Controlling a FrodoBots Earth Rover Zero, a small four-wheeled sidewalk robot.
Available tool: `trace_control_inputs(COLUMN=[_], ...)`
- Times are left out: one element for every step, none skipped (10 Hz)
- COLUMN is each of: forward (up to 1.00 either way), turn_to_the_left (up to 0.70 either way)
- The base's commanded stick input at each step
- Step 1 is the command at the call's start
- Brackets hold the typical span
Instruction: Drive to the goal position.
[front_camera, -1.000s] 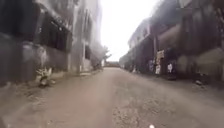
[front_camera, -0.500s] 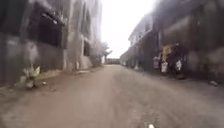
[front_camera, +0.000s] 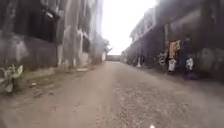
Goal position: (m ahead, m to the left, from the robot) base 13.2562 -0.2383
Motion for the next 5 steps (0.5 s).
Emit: trace_control_inputs(forward=[1.0, 1.0, 1.0, 1.0, 1.0], turn_to_the_left=[0.0, 0.0, 0.0, 0.0, 0.0])
